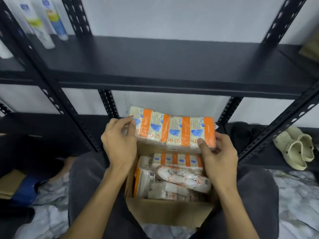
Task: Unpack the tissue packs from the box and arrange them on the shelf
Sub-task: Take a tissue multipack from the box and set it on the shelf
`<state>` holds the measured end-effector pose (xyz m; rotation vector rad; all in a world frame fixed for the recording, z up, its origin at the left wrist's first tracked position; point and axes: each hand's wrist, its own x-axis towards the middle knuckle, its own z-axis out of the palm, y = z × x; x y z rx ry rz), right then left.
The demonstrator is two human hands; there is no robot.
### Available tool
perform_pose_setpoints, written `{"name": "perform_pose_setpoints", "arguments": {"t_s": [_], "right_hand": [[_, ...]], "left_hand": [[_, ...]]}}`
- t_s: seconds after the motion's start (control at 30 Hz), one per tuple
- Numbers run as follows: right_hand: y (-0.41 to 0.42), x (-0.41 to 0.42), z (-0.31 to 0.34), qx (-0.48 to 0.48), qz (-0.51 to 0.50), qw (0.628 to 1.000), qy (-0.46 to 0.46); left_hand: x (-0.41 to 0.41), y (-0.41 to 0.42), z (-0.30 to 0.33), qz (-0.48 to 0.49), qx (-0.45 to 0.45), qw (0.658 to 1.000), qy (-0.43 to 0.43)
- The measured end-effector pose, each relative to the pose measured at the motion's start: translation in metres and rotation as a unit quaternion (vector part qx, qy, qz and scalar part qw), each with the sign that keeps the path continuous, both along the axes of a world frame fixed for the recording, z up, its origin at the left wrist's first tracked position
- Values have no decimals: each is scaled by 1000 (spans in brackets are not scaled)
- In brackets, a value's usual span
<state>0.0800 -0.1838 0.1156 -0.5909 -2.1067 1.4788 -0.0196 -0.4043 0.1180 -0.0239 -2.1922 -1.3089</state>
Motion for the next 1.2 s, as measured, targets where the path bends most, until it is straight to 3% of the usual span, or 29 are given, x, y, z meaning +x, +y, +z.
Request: {"name": "perform_pose_setpoints", "arguments": {"t_s": [0.37, 0.57, 0.77, 0.93, 1.07, 1.2], "right_hand": [[19, -28, 144, -10, -3, 983, 183], [46, -111, 161, 41, -17, 987, 155], [59, -152, 137, 92, -13, 996, 15], [76, -151, 138, 128, 3, 991, -40], [95, -173, 148, 151, -23, 988, -21], [100, -207, 155, 155, 6, 987, -35]], "left_hand": [[-30, 8, 158, -37, 126, 981, 143], [-127, 36, 163, -3, 52, 997, 65], [-175, 51, 145, -16, -38, 997, -62], [-178, 45, 149, -77, -28, 993, -80], [-140, 66, 136, -32, -73, 996, -37], [-107, 109, 118, -151, -26, 979, -137]]}}
